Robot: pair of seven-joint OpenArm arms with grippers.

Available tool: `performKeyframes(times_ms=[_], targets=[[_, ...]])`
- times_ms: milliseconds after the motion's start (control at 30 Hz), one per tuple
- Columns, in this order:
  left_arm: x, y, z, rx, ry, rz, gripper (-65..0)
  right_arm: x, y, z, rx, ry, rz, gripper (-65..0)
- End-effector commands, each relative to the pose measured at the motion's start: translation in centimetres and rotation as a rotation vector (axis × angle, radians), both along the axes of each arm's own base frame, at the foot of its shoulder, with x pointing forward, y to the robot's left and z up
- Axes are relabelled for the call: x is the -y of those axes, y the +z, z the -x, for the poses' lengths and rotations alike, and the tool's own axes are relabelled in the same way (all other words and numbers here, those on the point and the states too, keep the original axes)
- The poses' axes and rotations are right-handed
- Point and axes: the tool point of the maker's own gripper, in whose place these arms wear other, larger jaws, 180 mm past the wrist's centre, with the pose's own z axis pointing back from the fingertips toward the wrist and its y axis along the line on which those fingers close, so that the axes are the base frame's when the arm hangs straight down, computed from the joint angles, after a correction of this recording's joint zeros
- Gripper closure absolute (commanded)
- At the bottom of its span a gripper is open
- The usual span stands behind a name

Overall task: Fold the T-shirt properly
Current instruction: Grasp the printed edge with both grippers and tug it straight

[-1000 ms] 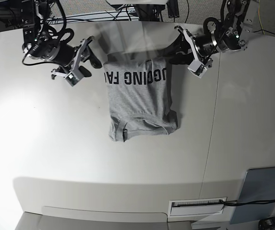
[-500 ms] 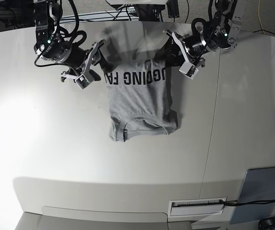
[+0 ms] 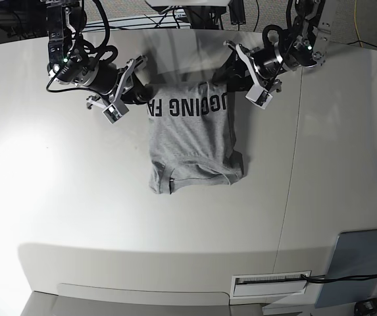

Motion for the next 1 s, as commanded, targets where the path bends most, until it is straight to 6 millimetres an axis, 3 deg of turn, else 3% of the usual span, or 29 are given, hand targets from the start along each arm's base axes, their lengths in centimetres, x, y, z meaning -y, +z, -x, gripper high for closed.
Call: performKeyframes(times_ms=[0, 100, 467, 733, 900, 967], targets=[[0.2, 1.1, -0.6, 0.035, 0.004, 0.028, -19.1, -0.1, 1.1, -0.8, 0.043, -0.003, -0.025, 0.0], [-0.2, 0.8, -0.5, 0.041, -0.004, -0.003, -14.7, -0.1, 1.5, -1.2, 0.076, -0.011, -0.033, 0.0], [-3.4, -0.8, -0.8, 0.045, 0.003, -0.159, -14.4, 1.5, 0.6, -1.3, 0.091, 0.001, 0.086, 0.0], [-2.7, -0.1, -0.6, 0.039, -0.012, -0.099, -14.8, 2.6, 0.7, -1.7, 0.097, -0.028, 0.098, 0.0], [-1.2, 1.3, 0.1, 0.044, -0.064, 0.014, -29.4, 2.6, 0.7, -1.7, 0.097, -0.028, 0.098, 0.0], [-1.1, 1.4, 0.1, 0.039, -0.060, 0.028, -32.5, 2.6, 0.7, -1.7, 0.097, -0.028, 0.098, 0.0]])
